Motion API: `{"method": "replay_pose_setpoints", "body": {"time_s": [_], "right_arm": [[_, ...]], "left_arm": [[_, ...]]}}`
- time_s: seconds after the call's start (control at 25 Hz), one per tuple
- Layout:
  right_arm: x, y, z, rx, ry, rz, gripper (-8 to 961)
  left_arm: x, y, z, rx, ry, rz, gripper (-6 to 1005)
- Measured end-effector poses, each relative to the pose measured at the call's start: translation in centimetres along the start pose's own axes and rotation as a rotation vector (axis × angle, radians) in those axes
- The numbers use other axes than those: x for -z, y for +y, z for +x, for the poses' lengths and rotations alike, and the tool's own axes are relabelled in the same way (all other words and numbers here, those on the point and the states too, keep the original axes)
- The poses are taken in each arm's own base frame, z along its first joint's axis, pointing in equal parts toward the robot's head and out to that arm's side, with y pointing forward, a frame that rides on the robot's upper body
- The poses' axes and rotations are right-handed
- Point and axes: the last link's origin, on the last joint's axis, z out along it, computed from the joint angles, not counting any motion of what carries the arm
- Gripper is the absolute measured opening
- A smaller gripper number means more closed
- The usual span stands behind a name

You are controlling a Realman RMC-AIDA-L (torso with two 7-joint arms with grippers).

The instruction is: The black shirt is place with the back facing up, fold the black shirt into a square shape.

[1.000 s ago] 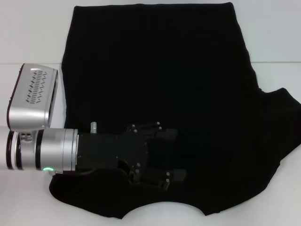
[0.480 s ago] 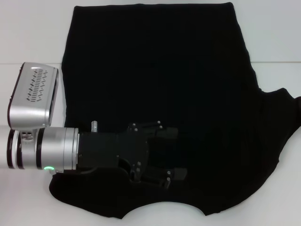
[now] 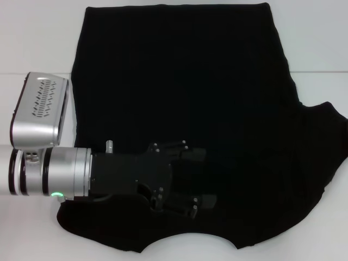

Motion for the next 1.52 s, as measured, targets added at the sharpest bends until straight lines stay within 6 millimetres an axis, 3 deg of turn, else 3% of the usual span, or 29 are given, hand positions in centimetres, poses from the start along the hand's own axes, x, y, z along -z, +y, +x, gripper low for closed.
{"method": "replay_pose_setpoints", "body": {"time_s": [0.4, 0.8, 0.96, 1.08, 1.32, 1.52], "right_arm": [[0.2, -1.8, 2.2, -0.052, 0.005, 0.035, 11], [-0.9, -0.7, 1.2, -0.029, -0.023, 0.03, 10], [-2.0, 1.5, -0.2, 0.02, -0.031, -0.005, 11], [-3.2, 4.2, -1.1, 0.087, -0.026, -0.063, 10], [-5.9, 11.4, -1.0, 0.301, 0.135, -0.18, 11], [-6.7, 13.5, -1.3, 0.324, 0.177, -0.156, 10]], "left_arm": [[-0.1, 0.1, -0.1, 0.008, 0.0, -0.005, 949], [-0.1, 0.0, -0.2, 0.013, -0.001, 0.001, 949], [-0.1, 0.0, -0.2, 0.014, -0.001, 0.002, 949], [0.0, -0.1, -0.1, 0.02, -0.002, 0.007, 949], [0.1, -0.3, -0.2, 0.021, -0.009, 0.016, 948], [0.2, -0.5, -0.3, 0.02, -0.018, 0.029, 949]]}}
